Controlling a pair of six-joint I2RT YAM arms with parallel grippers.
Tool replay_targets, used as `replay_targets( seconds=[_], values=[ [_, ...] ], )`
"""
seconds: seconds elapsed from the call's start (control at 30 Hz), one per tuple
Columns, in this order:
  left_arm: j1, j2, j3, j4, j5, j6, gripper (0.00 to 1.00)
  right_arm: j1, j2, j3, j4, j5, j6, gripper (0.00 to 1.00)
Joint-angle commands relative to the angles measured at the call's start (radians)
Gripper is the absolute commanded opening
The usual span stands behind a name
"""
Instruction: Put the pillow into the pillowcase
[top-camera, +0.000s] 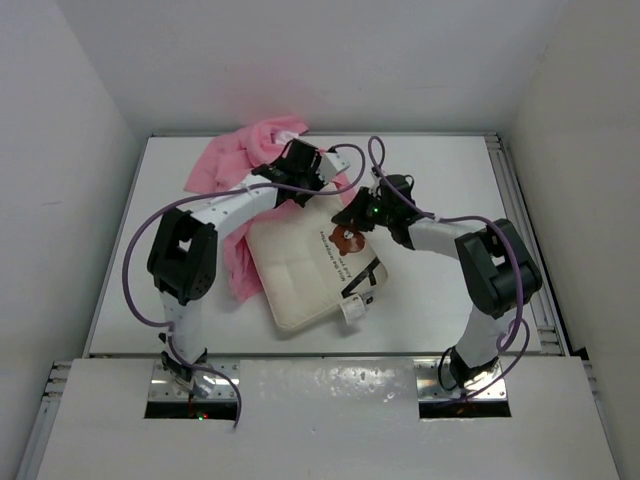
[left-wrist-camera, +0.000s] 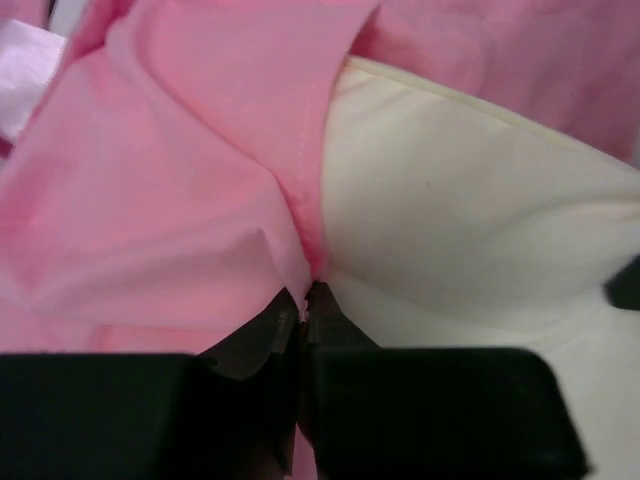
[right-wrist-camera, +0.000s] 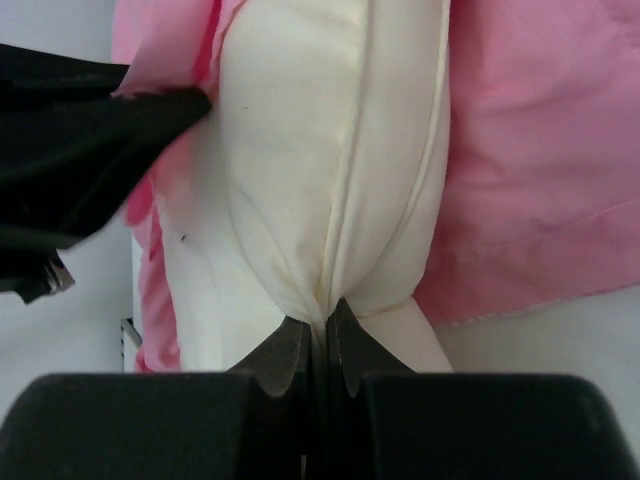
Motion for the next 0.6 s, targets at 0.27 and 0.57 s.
replay_targets(
  seconds=[0.27,0.57],
  values=[
    [-0.001,-0.071,0.247,-0.165,0.307,-0.051,0.0,0.066,-0.094,0.105,0.103,-0.121,-0.14,0.0],
    [-0.068,-0.073,0.444,-0.427,0.423,-0.021,0.0,0.059,-0.232,0.081,0.249,-0.149,-0.152,0.0]
  ],
)
